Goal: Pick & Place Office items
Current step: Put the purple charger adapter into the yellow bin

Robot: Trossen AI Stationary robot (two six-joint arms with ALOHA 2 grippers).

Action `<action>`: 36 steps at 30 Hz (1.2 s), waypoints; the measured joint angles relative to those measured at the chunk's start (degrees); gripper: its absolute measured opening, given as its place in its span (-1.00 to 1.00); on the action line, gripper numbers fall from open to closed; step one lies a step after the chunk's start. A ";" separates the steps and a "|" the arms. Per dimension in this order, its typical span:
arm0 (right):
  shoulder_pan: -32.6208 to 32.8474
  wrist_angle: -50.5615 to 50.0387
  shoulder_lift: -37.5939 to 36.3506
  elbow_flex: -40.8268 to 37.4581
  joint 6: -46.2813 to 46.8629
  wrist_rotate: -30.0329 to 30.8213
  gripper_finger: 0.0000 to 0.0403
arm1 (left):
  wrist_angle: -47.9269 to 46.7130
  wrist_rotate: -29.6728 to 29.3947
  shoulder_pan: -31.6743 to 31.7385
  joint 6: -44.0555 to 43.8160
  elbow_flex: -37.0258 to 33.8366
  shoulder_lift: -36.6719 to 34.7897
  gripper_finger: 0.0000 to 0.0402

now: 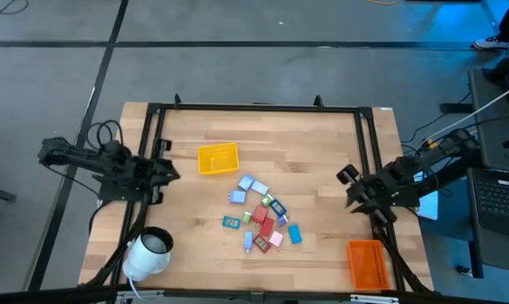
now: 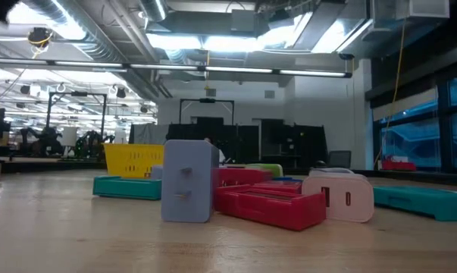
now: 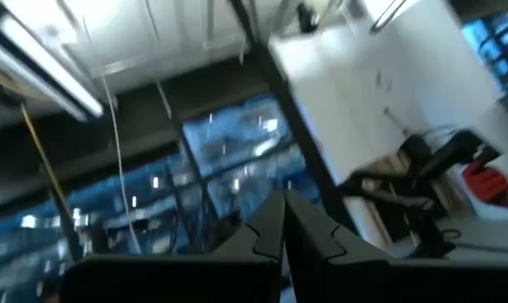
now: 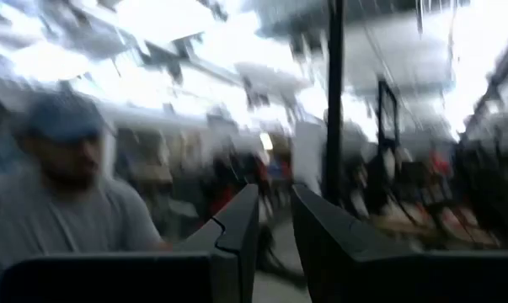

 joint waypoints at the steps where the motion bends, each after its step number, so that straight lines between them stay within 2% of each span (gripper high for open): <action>1: 0.00 -4.95 2.31 3.45 -1.44 1.47 -0.60 | -4.33 -1.95 -0.55 -0.05 4.17 3.04 -0.97; 3: 0.00 -15.05 7.18 11.08 -4.58 5.04 -0.60 | -16.30 -7.13 -2.10 0.68 12.93 9.09 -0.97; 6: 0.00 -30.46 13.47 23.00 -6.64 8.68 -0.60 | -34.89 -19.23 -4.95 1.02 25.81 17.62 -0.97; 7: 0.00 -36.31 15.23 26.78 -6.58 9.59 -0.60 | -40.08 -22.89 -5.69 0.82 29.48 20.17 -0.97; 9: 0.00 -45.75 18.35 33.26 -5.37 10.96 -0.60 | -46.01 -26.62 -6.63 0.77 35.33 25.16 -0.97; 11: 0.00 -52.52 20.58 38.08 -3.11 12.47 -0.60 | -47.20 -27.62 -6.79 0.70 39.24 29.55 -0.97; 14: 0.00 -58.93 22.40 42.82 -0.58 14.51 -0.60 | -43.91 -28.08 -6.82 0.45 44.09 34.89 -0.97; 18: 0.00 -63.95 22.42 44.11 2.91 21.02 -0.60 | -45.80 -31.47 -7.90 0.65 49.39 38.91 -0.97; 20: -0.01 -67.49 22.27 44.11 4.67 24.06 -0.60 | -46.84 -29.03 -8.43 1.88 50.06 39.88 -0.97; 22: -0.02 -70.22 22.27 44.07 6.90 25.42 -0.60 | -46.09 -23.67 -8.73 3.60 50.17 40.25 -0.97; 25: 0.45 -70.73 22.27 44.06 10.41 25.04 -0.60 | -40.41 -20.43 -8.75 5.88 50.26 40.89 -0.97; 28: 1.62 -70.58 22.28 44.06 11.78 25.69 -0.60 | -35.89 -22.55 -8.68 5.33 50.26 41.28 -0.97; 36: 2.69 -69.34 22.27 44.06 11.09 31.85 -0.60 | -37.89 -23.36 -8.41 5.60 50.26 40.89 -0.97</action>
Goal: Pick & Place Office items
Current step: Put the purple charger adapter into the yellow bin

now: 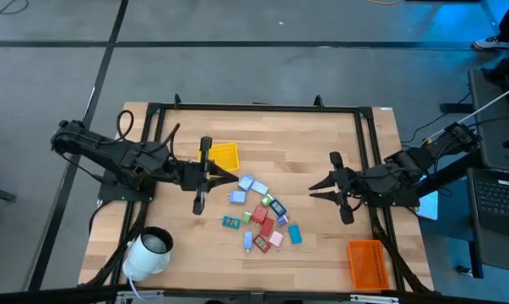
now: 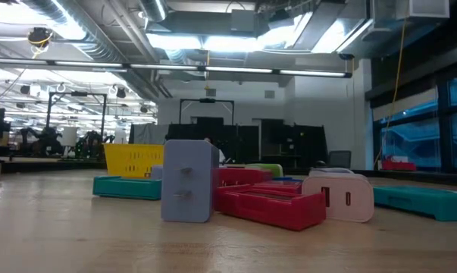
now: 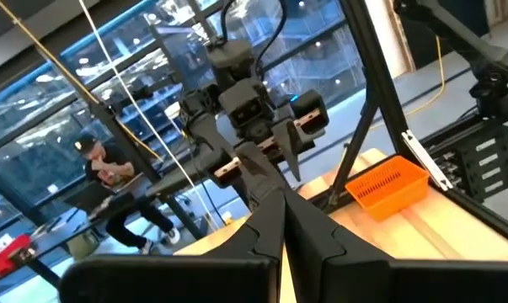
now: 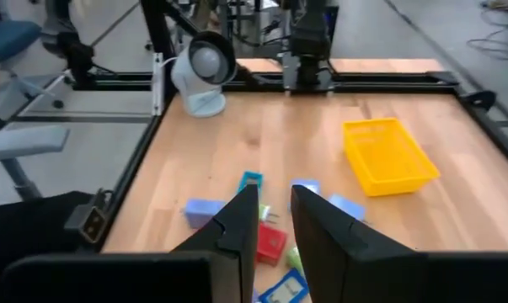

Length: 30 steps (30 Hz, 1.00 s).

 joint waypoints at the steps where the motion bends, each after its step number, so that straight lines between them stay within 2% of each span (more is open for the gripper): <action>1: -0.02 0.00 0.00 0.00 -0.80 0.47 -0.60 | 0.02 -0.12 0.02 0.08 0.00 0.27 -0.97; 3: -0.02 -0.01 0.00 0.00 -2.38 1.09 -0.60 | -1.45 -2.15 0.24 1.06 0.00 0.90 -0.97; 5: -0.02 0.00 0.09 0.00 -5.14 1.42 -0.60 | -3.07 -7.50 0.28 2.32 0.00 2.05 -0.97; 7: -0.42 -0.02 0.27 -0.03 -7.98 3.90 -0.60 | -5.27 -16.01 0.54 2.71 -0.02 3.03 -0.97; 10: -1.54 0.09 0.39 -0.04 -7.31 10.95 -0.60 | -7.20 -32.78 1.76 2.27 -0.02 4.55 -0.97; 11: -2.10 -0.37 0.39 -0.04 -6.42 11.35 -0.60 | -8.84 -37.45 1.99 2.26 -0.02 4.94 -0.97; 13: -3.56 -1.92 0.42 -0.04 -2.87 8.74 -0.60 | -12.21 -41.57 2.02 1.45 -0.02 5.30 -0.94; 16: -4.79 -3.73 0.99 -0.04 3.96 5.24 -0.60 | -13.27 -40.92 1.43 -1.49 -0.02 5.29 -0.81; 18: -4.76 -5.24 2.22 -0.04 6.72 4.95 -0.60 | -14.21 -39.51 0.29 -3.18 -0.02 5.27 -0.68; 20: -4.53 -5.83 4.21 -0.04 8.56 3.81 -0.60 | -16.74 -35.86 -0.76 -5.73 -0.02 5.27 -0.52; 23: -3.73 -5.85 8.15 -0.04 12.50 0.87 -0.53 | -20.85 -26.41 -1.93 -12.17 -0.02 5.65 -0.25; 24: -3.40 -5.98 9.58 -0.04 13.65 0.22 -0.49 | -21.38 -24.86 -2.22 -13.56 -0.02 6.05 -0.16; 27: -2.53 -8.45 13.51 -0.07 17.10 -0.60 -0.33 | -23.01 -26.46 -3.25 -13.93 0.00 8.52 0.04; 30: -1.34 -12.65 16.71 -0.07 20.75 -0.46 -0.15 | -29.36 -26.88 -2.94 -13.61 0.00 11.34 0.13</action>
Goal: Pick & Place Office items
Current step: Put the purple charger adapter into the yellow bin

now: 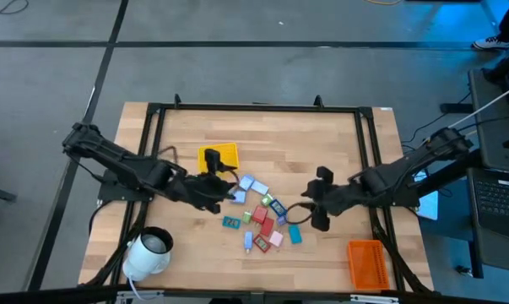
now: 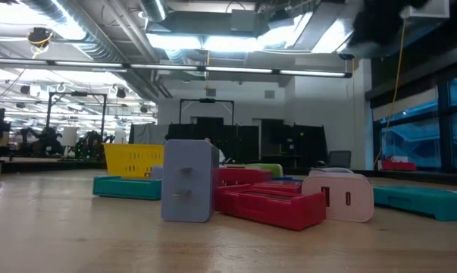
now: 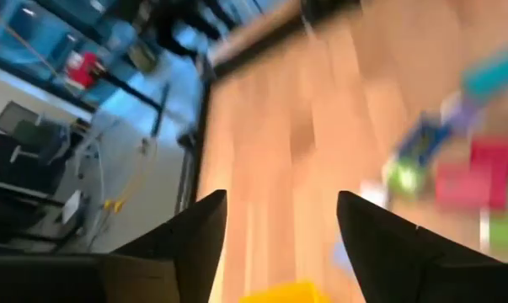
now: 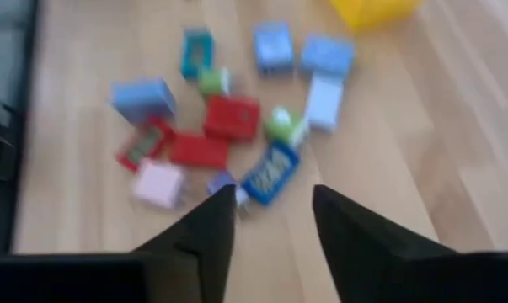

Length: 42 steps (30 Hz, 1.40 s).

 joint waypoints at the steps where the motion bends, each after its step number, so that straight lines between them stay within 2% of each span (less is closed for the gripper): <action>1: 0.51 -1.32 1.02 0.00 1.52 0.57 -0.09 | -1.90 -0.26 0.29 0.01 0.00 1.00 0.14; 5: 2.48 -2.00 4.48 0.00 4.87 1.26 0.09 | -4.00 0.34 0.64 0.02 -0.09 3.74 0.13; 8: 4.14 -0.31 7.35 0.00 3.27 1.27 0.15 | -3.49 4.47 0.42 -0.91 -0.30 3.14 0.08; 12: 5.01 4.30 11.95 0.00 -6.15 0.95 0.14 | 2.68 8.09 -0.03 -1.92 -4.10 -0.39 0.02; 17: 3.83 7.12 17.65 0.00 -19.32 -2.34 0.11 | 5.60 10.69 -0.34 -2.73 -9.05 -3.85 0.06; 22: 1.50 8.98 19.24 0.00 -22.31 -3.10 0.11 | 8.20 10.77 -2.17 -2.78 -10.71 -5.74 0.18; 27: 0.67 15.99 19.27 0.02 -24.98 -7.91 0.11 | 10.29 10.36 -4.96 -2.80 -10.73 -6.63 0.27; 35: -0.07 18.85 19.54 0.01 -30.58 -8.97 0.11 | 11.84 7.57 -9.05 -2.05 -10.73 -7.21 0.29; 42: -0.55 20.51 27.20 0.00 -35.52 -9.15 0.11 | 13.95 6.01 -10.97 -1.31 -10.73 -7.21 0.30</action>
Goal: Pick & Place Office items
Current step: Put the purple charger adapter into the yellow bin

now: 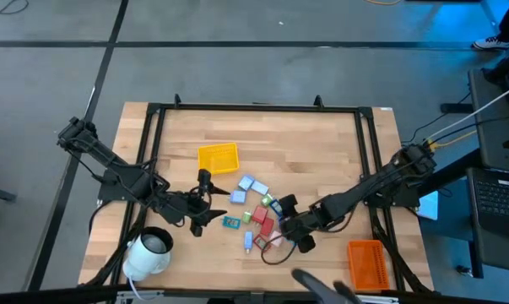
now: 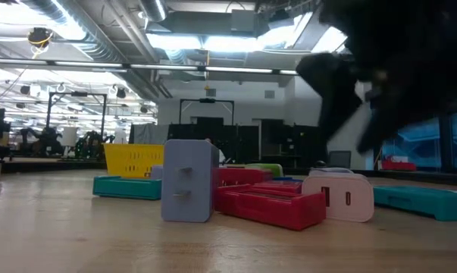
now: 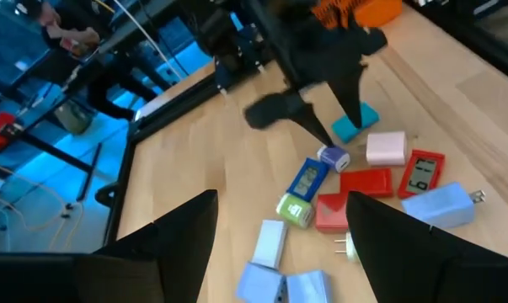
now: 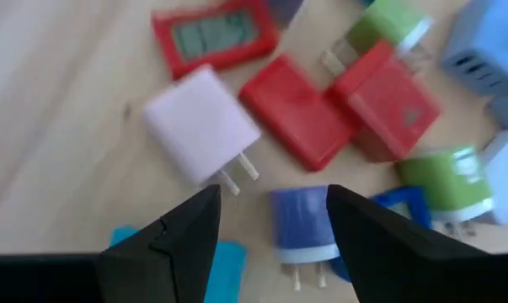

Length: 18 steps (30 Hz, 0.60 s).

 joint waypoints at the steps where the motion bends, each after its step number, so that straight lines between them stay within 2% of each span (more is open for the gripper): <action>1: -0.08 0.12 0.90 0.00 -0.03 0.59 0.11 | 0.48 -0.46 -0.30 0.19 0.00 0.00 0.30; 6: -0.43 1.24 3.05 0.00 0.38 1.67 0.11 | 0.98 -0.90 -1.29 0.31 0.00 0.00 0.30; 18: -1.49 1.11 3.09 0.00 1.79 1.96 0.11 | 2.25 -0.96 -3.07 0.32 0.00 0.00 0.30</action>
